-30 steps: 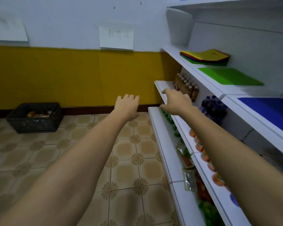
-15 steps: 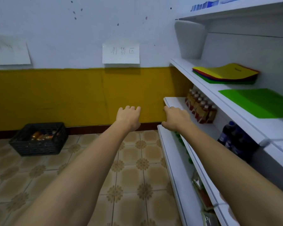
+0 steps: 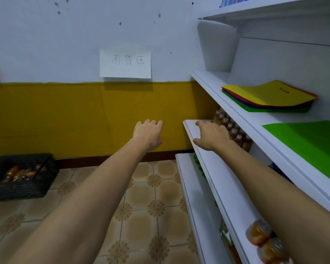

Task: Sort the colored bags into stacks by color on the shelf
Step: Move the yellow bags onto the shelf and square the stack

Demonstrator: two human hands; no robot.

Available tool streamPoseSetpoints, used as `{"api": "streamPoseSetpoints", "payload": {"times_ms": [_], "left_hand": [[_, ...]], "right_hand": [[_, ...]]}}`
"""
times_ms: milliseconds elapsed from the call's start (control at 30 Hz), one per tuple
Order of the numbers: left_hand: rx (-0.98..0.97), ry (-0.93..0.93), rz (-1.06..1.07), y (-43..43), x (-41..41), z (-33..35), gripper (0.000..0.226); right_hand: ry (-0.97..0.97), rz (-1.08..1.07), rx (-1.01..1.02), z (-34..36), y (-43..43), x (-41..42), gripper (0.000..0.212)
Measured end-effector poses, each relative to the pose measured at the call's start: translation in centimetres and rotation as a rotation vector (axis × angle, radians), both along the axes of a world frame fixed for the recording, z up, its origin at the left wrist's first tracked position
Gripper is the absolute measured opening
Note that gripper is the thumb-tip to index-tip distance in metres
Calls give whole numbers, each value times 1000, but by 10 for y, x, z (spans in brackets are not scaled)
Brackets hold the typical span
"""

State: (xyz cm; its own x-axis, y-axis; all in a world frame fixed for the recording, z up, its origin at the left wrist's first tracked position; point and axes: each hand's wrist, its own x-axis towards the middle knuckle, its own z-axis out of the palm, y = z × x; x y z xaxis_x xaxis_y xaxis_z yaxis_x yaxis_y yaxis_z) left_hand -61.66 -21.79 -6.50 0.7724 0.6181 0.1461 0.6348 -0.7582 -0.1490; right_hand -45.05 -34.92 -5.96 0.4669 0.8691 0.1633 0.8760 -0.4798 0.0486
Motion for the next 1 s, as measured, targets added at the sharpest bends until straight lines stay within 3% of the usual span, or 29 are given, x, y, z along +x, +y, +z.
{"api": "streamPoseSetpoints", "payload": {"times_ms": [400, 533, 633, 767, 1000], "left_hand": [[43, -80, -254, 159, 165, 34, 52], [17, -134, -396, 196, 227, 38, 49], [-42, -170, -504, 205, 276, 43, 48], [-42, -175, -653, 203, 338, 49, 48], [-115, -214, -803, 176, 451, 46, 49]], "right_hand": [[-75, -275, 134, 26, 119, 115, 39], [-111, -405, 219, 40, 141, 153, 45], [-95, -560, 292, 49, 130, 188, 45], [78, -832, 479, 54, 88, 235, 43], [178, -1164, 571, 39, 20, 315, 40]]}}
